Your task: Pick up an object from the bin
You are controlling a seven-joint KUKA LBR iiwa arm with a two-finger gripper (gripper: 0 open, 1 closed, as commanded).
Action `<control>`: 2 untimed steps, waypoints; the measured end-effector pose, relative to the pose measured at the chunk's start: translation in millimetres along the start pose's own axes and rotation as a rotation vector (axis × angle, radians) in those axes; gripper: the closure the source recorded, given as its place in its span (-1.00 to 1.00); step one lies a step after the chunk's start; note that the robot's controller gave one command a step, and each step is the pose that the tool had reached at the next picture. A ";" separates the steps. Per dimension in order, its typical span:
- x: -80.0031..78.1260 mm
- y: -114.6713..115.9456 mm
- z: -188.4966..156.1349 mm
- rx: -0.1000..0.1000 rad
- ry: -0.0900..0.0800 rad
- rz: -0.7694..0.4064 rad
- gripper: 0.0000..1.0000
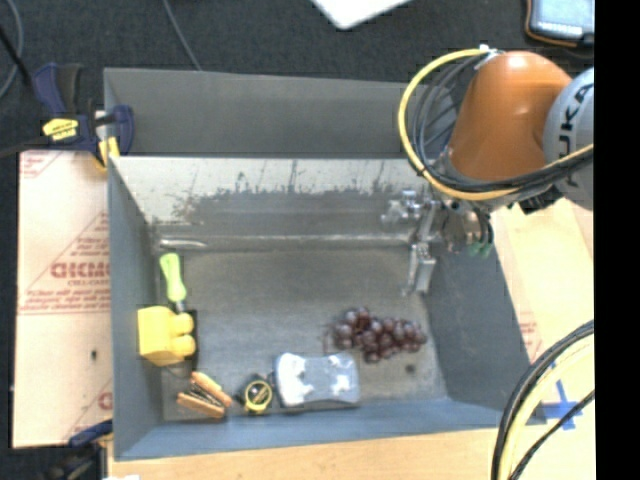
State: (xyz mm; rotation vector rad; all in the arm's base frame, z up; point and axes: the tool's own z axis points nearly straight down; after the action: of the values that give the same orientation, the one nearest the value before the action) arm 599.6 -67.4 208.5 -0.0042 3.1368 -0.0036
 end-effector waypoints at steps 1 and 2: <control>0.0 0.0 0.0 0.000 0.000 0.000 -1.00; 21.8 -0.6 42.2 0.001 -0.007 -0.050 -1.00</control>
Offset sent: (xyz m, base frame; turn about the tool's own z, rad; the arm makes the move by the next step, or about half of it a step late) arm -0.0625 -0.0018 -0.1202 -0.1382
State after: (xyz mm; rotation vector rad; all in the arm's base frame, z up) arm 578.0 -68.2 166.1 -0.0828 3.1287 -0.0054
